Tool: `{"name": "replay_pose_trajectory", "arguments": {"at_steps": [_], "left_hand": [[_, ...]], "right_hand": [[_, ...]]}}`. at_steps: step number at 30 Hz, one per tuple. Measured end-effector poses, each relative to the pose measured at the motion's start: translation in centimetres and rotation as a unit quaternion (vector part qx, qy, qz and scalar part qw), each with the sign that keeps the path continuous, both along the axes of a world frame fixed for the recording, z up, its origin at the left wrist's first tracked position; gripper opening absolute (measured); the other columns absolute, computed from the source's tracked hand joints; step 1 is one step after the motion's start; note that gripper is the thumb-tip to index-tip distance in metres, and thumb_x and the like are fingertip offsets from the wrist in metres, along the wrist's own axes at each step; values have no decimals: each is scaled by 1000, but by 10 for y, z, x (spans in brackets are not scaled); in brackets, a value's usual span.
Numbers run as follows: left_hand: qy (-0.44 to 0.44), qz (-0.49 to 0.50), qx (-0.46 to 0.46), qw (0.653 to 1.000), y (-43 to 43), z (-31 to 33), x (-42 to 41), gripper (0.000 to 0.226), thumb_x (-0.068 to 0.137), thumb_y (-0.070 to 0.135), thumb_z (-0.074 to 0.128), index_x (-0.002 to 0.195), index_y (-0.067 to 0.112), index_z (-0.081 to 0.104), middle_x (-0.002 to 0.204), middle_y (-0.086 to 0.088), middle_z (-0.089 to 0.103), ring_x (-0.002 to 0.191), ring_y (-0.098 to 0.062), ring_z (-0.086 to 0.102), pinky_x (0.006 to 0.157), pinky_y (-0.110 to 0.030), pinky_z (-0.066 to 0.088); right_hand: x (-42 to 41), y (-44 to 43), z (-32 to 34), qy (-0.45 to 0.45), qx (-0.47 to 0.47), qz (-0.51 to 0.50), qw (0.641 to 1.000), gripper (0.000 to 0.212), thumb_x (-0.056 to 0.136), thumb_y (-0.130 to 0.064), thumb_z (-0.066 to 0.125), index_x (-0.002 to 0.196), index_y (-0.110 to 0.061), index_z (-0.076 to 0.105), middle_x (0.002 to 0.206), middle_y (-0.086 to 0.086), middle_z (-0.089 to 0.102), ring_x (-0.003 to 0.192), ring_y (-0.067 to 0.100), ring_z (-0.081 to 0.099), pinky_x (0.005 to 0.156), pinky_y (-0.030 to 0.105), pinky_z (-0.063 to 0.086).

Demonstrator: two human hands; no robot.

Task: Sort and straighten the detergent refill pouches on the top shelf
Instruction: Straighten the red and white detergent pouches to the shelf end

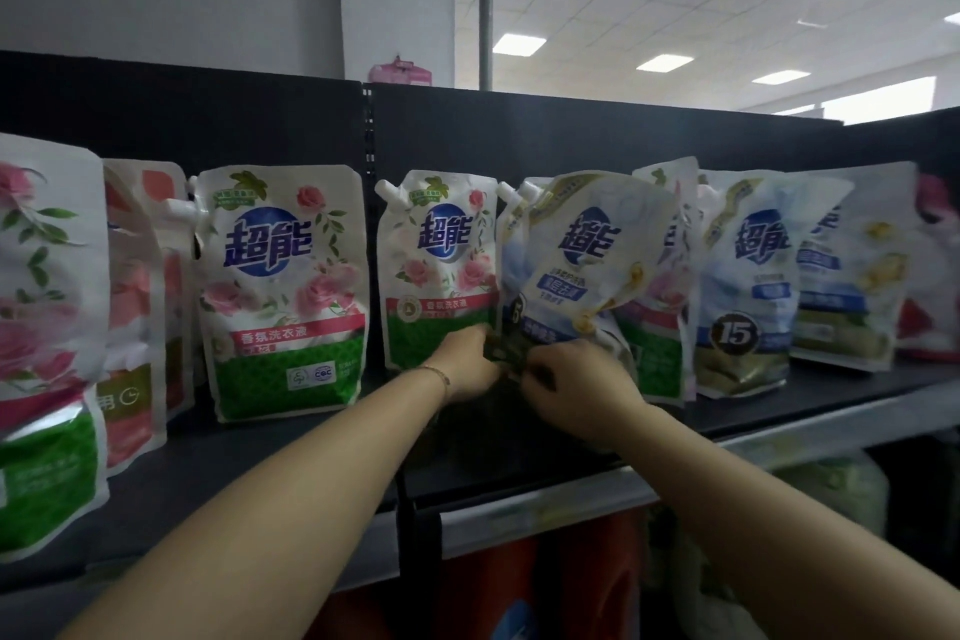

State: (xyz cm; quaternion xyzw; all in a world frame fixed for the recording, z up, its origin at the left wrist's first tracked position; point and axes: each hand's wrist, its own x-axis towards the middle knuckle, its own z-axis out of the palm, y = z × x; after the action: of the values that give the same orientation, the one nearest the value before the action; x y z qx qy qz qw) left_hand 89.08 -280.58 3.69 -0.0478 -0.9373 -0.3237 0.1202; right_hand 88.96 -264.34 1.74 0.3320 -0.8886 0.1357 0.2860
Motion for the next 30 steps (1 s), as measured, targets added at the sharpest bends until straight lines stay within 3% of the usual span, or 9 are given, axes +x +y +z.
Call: {"name": "replay_pose_trajectory", "arguments": {"at_steps": [3,7,11,15,17,19,21,26,30], "left_hand": [[27,-24,-1,999,19,-1,2,15,92,18,61,105,14,55,103,-2,58,97,-15,54,79,-23,39],[42,-57,20,997,42,0,2,33,89,26,65,119,17,56,116,-5,62,107,-21,57,85,-26,44],[37,-77,51,995,55,-2,2,54,82,45,70,124,19,49,111,6,58,99,-13,54,80,-24,42],[41,-72,68,994,55,-10,-4,73,76,53,72,133,18,44,126,-1,59,110,-16,56,91,-29,48],[44,-69,60,995,55,-12,-1,87,69,61,72,138,19,39,130,-3,54,116,-20,53,98,-35,47],[46,-64,47,996,54,-13,0,103,60,73,66,141,19,35,132,-5,50,118,-22,50,101,-38,45],[41,-67,47,996,54,-13,2,95,69,67,67,142,17,32,133,-6,49,119,-23,49,101,-36,44],[24,-89,58,994,58,-18,2,81,85,51,63,148,20,21,143,-6,43,127,-23,45,106,-36,40],[5,-88,87,992,59,-19,2,69,91,40,58,146,20,22,144,-4,43,128,-23,45,108,-37,38]], "right_hand": [[4,25,-2,12,-9,-47,999,28,89,-33,55,72,-12,59,72,3,60,67,25,55,54,31,40],[8,53,-5,42,-23,-105,993,35,87,-38,53,61,-14,55,60,2,57,60,27,56,51,29,31],[5,83,-3,0,-82,-224,971,44,96,-45,42,76,-14,66,70,4,60,69,27,60,54,30,35],[-7,98,-1,-70,-99,-332,935,55,93,-65,35,92,-14,58,78,4,55,75,27,58,60,33,41],[-17,95,-1,-90,-122,-346,926,62,90,-69,37,104,-11,53,94,9,62,89,30,62,63,34,42],[-24,89,0,-101,-157,-342,921,64,91,-66,36,112,-7,50,108,14,62,99,32,62,67,36,41],[-29,83,0,-110,-191,-338,915,62,96,-61,30,115,-5,50,112,16,61,100,34,61,69,36,41],[-29,82,1,-76,-199,-348,913,33,101,-25,31,103,-7,59,102,16,65,91,34,63,68,35,43],[-20,82,-1,7,-195,-321,927,28,99,-17,36,95,-5,61,94,16,67,82,33,64,64,34,46]]}}
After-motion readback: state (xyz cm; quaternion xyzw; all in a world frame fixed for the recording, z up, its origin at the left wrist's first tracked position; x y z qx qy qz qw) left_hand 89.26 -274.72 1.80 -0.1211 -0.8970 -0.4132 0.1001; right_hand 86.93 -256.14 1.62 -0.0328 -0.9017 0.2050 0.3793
